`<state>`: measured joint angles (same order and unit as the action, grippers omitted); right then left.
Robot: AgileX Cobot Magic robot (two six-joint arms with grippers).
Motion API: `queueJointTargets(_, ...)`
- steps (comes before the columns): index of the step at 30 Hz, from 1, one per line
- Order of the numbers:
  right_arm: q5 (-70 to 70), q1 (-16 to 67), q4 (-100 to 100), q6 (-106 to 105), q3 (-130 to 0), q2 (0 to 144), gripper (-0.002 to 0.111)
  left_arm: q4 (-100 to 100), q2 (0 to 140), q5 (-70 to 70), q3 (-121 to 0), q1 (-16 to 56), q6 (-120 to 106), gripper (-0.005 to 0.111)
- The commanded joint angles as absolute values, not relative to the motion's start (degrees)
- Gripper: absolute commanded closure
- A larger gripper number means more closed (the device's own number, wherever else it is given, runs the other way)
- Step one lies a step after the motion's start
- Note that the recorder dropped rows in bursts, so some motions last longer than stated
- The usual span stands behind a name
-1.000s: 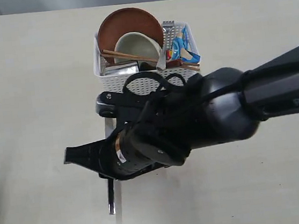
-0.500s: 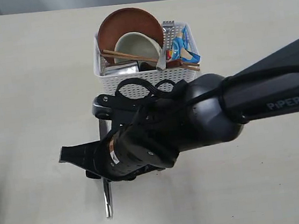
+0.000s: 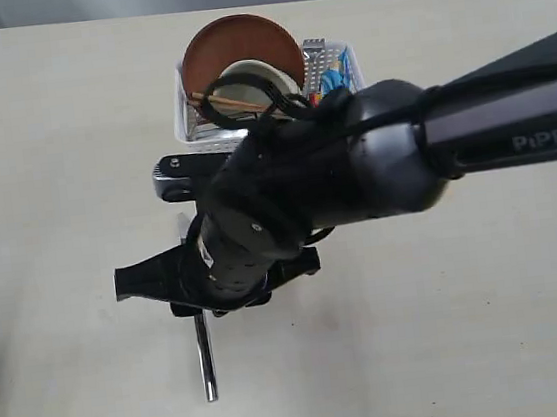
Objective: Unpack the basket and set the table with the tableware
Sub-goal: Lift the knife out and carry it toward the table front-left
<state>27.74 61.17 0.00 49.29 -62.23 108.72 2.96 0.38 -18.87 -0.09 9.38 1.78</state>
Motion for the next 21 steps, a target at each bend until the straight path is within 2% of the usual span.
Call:
queueJointTargets(1, 40.83, 62.85, 0.78, 42.9, -65.97, 108.91, 0.067, 2.85, 0.0, -18.41, 0.0, 9.23, 1.77, 0.107)
queueJointTargets(6, 37.06, 66.29, 1.48, 41.94, -65.97, 111.28, 0.067, 2.85, 0.0, -18.41, 0.0, 9.23, 1.77, 0.107)
queueJointTargets(16, 35.39, 66.06, 1.48, 42.1, -65.97, 116.17, 0.067, 2.85, 0.0, -18.41, 0.0, 9.23, 1.77, 0.107)
queueJointTargets(19, 33.88, 66.06, 1.48, 42.1, -65.97, 116.17, 0.076, 2.85, 0.0, -18.41, 0.0, 9.23, 1.77, 0.107)
queueJointTargets(21, 32.37, 66.06, 1.48, 42.1, -65.97, 116.17, 0.092, 2.85, 0.0, -18.41, 0.0, 9.23, 1.77, 0.107)
